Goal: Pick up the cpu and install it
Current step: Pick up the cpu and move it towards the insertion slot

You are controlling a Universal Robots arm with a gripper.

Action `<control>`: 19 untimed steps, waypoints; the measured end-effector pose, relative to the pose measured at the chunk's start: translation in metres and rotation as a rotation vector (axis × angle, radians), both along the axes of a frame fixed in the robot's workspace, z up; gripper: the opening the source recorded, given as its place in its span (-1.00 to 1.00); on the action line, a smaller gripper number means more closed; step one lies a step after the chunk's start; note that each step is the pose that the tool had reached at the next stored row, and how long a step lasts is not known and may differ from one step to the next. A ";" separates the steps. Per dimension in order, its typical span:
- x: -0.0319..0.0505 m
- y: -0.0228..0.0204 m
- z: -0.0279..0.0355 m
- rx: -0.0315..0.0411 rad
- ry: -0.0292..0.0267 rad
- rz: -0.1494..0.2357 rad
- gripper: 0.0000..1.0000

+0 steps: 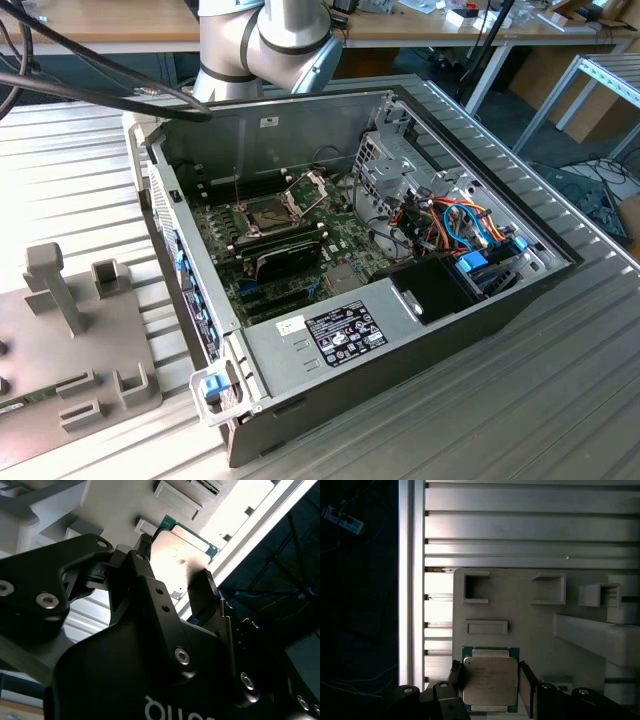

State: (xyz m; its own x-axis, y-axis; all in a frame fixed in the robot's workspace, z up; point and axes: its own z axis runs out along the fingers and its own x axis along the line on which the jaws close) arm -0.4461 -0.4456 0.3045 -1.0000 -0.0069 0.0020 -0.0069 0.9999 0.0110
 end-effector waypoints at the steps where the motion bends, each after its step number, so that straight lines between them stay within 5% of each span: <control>1: 0.0000 0.0000 0.0004 0.0000 0.0000 0.000 0.09; 19: 0.0000 0.0000 0.0137 0.0002 0.0000 0.000 0.09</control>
